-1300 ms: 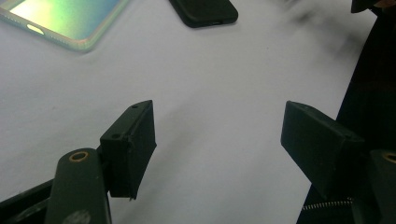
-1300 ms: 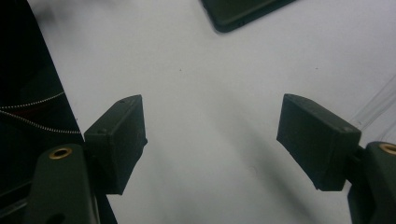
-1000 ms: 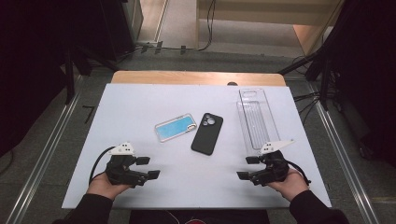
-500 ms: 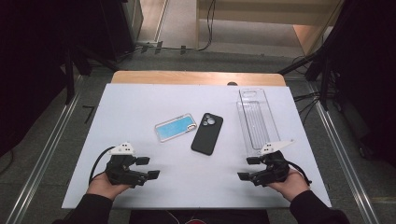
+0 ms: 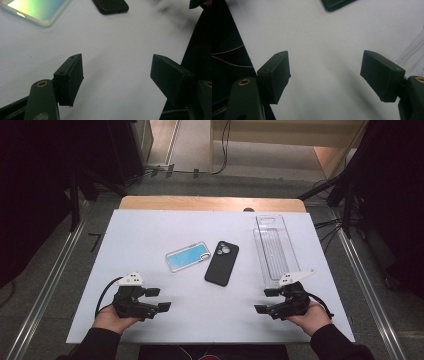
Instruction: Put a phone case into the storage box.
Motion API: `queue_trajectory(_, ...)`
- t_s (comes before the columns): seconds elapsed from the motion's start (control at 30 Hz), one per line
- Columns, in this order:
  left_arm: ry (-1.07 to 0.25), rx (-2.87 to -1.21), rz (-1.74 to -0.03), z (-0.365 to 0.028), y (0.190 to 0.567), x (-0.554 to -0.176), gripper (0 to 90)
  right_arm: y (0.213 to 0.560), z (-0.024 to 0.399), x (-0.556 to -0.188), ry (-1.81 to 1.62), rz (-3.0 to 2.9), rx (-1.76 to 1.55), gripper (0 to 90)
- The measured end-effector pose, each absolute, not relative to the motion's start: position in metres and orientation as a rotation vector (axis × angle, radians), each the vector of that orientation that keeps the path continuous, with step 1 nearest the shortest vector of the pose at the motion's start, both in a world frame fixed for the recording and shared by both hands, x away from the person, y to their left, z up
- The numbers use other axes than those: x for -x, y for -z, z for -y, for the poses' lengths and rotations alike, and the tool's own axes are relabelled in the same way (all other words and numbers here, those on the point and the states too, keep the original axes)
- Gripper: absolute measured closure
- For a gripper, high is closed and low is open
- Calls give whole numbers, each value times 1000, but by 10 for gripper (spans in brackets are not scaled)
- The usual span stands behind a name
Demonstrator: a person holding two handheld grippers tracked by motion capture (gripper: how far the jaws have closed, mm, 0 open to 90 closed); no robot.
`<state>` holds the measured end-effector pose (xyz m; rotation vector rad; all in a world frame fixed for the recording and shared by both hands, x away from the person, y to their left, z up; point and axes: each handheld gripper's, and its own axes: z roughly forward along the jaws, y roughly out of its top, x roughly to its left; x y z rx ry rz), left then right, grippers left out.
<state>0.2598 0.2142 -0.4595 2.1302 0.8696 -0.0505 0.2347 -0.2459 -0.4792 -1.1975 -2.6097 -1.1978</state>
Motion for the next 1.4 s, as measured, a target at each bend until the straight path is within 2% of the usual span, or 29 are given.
queue_trajectory(0.5, 41, -2122, -874, -214, 458, -260, 271, 479, 246, -234, 1187, 2610, 1200, 217)
queue_trajectory(0.83, -10, -2076, -929, -214, 450, -267, 269, 480, 246, -234, 1184, 2618, 1197, 217)
queue_trajectory(0.93, -9, -2070, -958, -212, 447, -271, 225, 480, 246, -234, 1176, 2616, 1203, 217)
queue_trajectory(1.4, -6, -2133, -882, -196, 436, -298, 224, 480, 245, -234, 1174, 2615, 1181, 215)
